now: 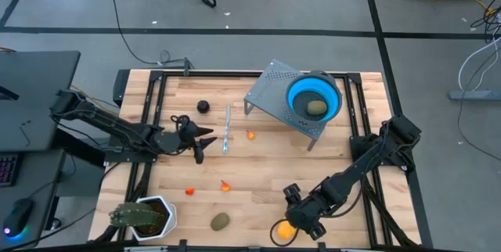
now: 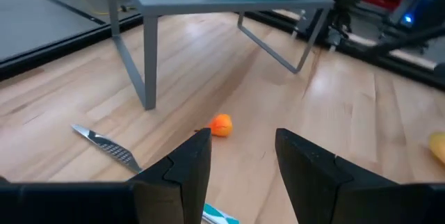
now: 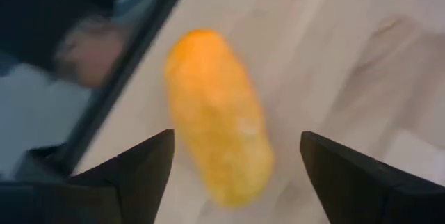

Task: Pick & Place Fruit
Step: Put the yellow mango in the blue strainer bowl on the shelf

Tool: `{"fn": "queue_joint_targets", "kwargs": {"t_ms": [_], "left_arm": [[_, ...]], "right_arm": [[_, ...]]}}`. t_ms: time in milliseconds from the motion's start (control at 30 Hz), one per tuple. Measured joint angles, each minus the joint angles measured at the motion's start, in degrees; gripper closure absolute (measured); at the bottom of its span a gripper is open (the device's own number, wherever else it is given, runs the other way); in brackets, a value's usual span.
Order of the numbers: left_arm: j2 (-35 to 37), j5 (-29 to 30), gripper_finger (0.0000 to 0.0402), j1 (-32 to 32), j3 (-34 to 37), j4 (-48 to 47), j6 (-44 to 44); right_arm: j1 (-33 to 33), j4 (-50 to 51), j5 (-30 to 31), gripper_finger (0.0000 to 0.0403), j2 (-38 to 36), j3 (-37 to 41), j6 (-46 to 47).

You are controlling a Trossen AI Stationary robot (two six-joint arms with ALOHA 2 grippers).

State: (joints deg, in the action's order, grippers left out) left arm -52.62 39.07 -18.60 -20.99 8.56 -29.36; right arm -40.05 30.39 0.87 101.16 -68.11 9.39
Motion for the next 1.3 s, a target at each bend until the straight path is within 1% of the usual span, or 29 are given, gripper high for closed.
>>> {"fn": "queue_joint_targets", "kwargs": {"t_ms": [33,100,233,367,500,567,633,767,967,1033,1200,1300], "left_arm": [[0.0,0.63,0.0232,-0.36,0.0,-0.02,-0.71],[0.0,1.65,0.0232,-1.1,0.0,-0.01,-2.76],[0.0,4.18,0.0232,-2.72,0.0,-0.02,-5.59],[0.0,6.42,0.0232,-3.92,0.0,-0.02,-8.07],[-0.85,8.88,0.0232,-4.94,0.0,0.28,-10.52],[-2.25,10.6,0.0232,-5.39,0.0,0.33,-11.68],[-4.31,11.96,0.0232,-5.52,0.0,1.59,-12.34],[-9.64,12.24,0.0232,-5.52,0.0,5.87,-12.43],[-16.61,12.2,0.0232,-5.51,0.0,12.68,-11.97],[-18.82,12.23,0.0232,-5.5,0.0,14.89,-12.23],[-23.76,12.41,0.0232,-5.5,0.0,19.79,-12.36],[-26.41,12.46,0.0232,-5.47,0.0,22.3,-11.98]], "right_arm": [[-0.06,-1.19,1.56,0.0067,0.0,0.53,-0.01],[-0.15,-3.79,2.27,0.0049,0.0,1.83,0.02],[-0.84,-10.68,0.15,0.0022,0.0,5.32,-0.49],[-1.83,-11.16,0.81,0.0017,0.0,7.24,-0.71],[-2.54,-12.02,5.17,0.0016,0.0,9.75,-0.91],[-2.69,-14.86,6.51,0.0016,0.0,11.51,-1.37],[-2.71,-18.13,6.62,0.0018,0.0,13.43,-1.42],[-2.71,-23.61,6.69,0.0026,0.0,15.94,-1.76],[-2.71,-28.79,7.21,0.005,0.0,16.55,-5.85],[-2.69,-30.37,8.36,0.0056,0.0,16.54,-6.01],[-2.48,-30.69,10.95,0.0071,0.0,16.56,-5.34],[-2.47,-30.73,11.06,0.0082,0.0,16.56,-4.22]]}}
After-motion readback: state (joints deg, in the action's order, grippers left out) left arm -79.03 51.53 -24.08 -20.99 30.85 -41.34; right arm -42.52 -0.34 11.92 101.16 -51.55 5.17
